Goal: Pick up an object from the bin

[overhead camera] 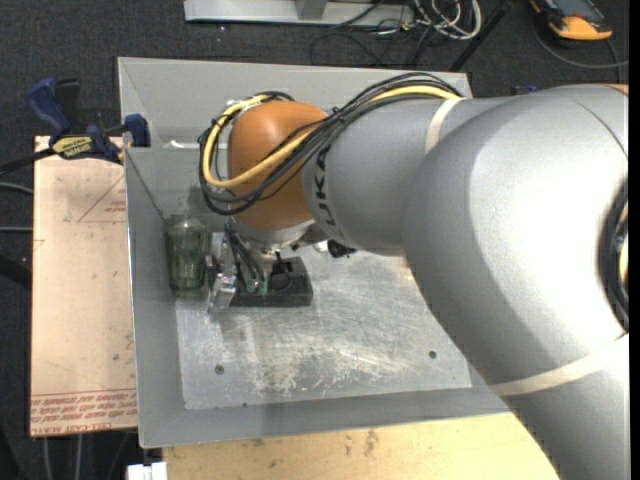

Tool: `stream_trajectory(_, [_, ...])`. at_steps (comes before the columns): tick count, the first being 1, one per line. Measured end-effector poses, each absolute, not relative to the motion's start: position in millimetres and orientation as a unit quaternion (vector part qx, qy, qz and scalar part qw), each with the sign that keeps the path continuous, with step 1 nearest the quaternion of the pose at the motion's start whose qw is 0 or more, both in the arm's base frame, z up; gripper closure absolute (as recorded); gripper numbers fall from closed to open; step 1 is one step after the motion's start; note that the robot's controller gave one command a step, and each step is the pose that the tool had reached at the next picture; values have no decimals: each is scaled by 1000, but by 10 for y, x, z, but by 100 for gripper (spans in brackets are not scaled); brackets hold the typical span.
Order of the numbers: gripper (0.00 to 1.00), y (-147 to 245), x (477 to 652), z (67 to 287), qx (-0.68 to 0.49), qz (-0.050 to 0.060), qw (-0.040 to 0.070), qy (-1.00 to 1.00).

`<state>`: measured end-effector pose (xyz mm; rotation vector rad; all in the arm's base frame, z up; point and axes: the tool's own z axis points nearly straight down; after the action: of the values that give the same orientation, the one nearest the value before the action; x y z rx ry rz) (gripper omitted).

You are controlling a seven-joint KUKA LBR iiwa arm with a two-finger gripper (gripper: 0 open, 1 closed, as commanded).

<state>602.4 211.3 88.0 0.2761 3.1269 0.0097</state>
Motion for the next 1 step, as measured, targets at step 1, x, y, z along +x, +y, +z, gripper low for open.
stream_trajectory(1, [100, 2113, 6025, 880, 88, 3, 1, 996])
